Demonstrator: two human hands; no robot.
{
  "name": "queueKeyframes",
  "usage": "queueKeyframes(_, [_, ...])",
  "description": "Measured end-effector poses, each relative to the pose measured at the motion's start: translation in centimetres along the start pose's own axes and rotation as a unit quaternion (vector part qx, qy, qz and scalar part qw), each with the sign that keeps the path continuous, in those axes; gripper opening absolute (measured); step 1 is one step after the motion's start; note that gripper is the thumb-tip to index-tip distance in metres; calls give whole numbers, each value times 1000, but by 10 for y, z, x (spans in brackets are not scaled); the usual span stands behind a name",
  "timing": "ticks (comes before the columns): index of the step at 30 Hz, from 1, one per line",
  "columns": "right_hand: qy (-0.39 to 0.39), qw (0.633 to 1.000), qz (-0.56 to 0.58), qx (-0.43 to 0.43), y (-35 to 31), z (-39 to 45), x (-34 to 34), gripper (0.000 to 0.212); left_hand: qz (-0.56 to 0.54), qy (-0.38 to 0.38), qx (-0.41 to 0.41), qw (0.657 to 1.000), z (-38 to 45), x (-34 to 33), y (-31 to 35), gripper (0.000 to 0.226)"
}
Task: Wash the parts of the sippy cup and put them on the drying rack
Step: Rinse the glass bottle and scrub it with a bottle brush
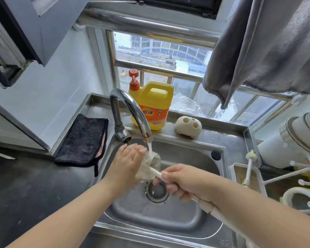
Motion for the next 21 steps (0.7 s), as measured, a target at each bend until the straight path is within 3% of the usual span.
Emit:
queueKeyframes(1, [-27,994,108,-1,-1,-1,-4,29,-2,16,12,1000,0,2,-2,97])
queueKeyframes(3, [-38,987,155,-3,2,-1,-7,29,3,36,14,999,2,5,-1,92])
queueKeyframes(5, [28,999,-42,2,7,0,0,28,-6,41,15,999,4,5,-2,89])
queueKeyframes(6, [72,975,-208,12,2,-2,7,26,-15,41,15,999,4,4,-3,88])
queueKeyframes(8, [146,870,-469,36,-15,-6,19,21,-40,35,21,998,3,0,-5,84])
queueKeyframes(9, [188,821,-538,36,-26,-11,23,18,-55,30,29,998,3,-1,-6,82])
queueKeyframes(12, [285,677,-675,72,-47,-19,24,33,-69,-10,60,996,7,-5,-11,83])
queueKeyframes(14, [326,640,-692,76,-53,-23,18,36,-73,-33,57,995,8,-10,-15,80])
queueKeyframes(15, [310,668,-674,63,-49,-20,18,34,-77,-42,50,995,9,-12,-15,76])
queueKeyframes(18, [174,804,-569,-6,-20,5,13,18,-78,-33,16,996,13,-14,-10,62])
queueKeyframes(21, [113,917,-383,12,-13,9,14,23,-42,4,-7,999,6,-12,1,73])
Point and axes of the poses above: each hand's wrist, its own z-axis towards the middle knuckle, its own x-axis out of the back of the hand, y = z × x, the point moved 7 cm from there along z, towards the middle knuckle
